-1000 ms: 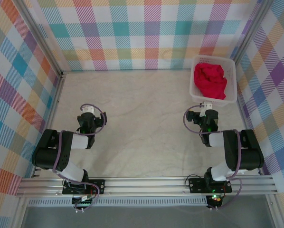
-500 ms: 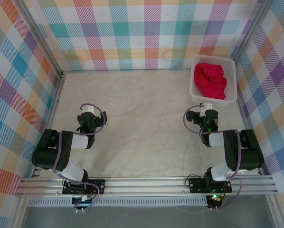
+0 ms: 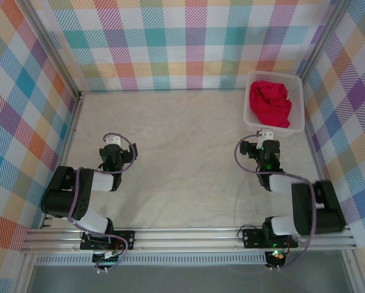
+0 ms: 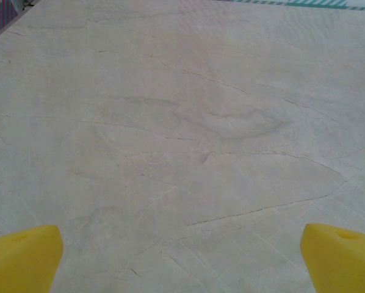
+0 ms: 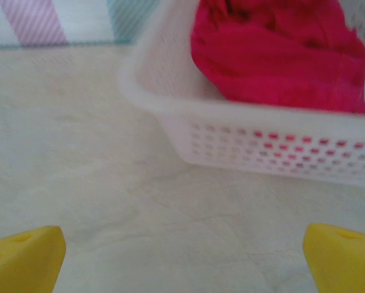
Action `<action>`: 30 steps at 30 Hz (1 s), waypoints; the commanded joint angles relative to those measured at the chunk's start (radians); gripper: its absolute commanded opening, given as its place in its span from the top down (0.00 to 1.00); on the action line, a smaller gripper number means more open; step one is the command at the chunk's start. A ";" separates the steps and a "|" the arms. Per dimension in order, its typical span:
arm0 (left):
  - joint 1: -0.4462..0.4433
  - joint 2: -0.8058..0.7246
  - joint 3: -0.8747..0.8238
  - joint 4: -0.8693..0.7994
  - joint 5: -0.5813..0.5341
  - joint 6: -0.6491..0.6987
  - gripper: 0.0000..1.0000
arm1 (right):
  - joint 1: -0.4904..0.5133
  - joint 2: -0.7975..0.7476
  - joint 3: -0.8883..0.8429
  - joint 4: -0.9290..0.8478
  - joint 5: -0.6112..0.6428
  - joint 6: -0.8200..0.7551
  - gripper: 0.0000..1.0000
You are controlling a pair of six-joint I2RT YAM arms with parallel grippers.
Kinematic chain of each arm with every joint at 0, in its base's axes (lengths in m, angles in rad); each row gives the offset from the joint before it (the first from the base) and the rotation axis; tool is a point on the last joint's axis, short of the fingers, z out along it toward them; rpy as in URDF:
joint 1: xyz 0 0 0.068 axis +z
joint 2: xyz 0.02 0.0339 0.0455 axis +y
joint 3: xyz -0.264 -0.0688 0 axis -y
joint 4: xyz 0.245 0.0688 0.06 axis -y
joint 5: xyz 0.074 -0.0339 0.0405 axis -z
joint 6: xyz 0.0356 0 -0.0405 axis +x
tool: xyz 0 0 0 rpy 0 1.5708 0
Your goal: Fold the inside-out t-shirt
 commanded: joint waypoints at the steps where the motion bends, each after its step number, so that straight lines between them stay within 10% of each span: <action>1: 0.006 -0.032 0.025 -0.011 -0.005 0.023 0.00 | 0.032 -0.135 0.168 -0.383 0.088 0.169 0.00; 8: -0.010 -0.347 0.410 -0.894 0.060 -0.209 0.00 | -0.019 -0.050 0.480 -0.793 0.224 0.582 0.00; 13: -0.011 -0.439 0.459 -0.992 0.273 -0.270 0.00 | -0.079 0.146 0.674 -0.772 0.060 0.612 0.00; 19: -0.004 -0.550 0.416 -1.137 -0.032 -0.506 0.00 | -0.118 0.465 0.994 -0.906 0.040 0.725 0.00; 30: 0.020 -0.532 0.430 -1.142 0.048 -0.501 0.00 | -0.167 0.940 1.469 -1.091 -0.037 0.970 0.12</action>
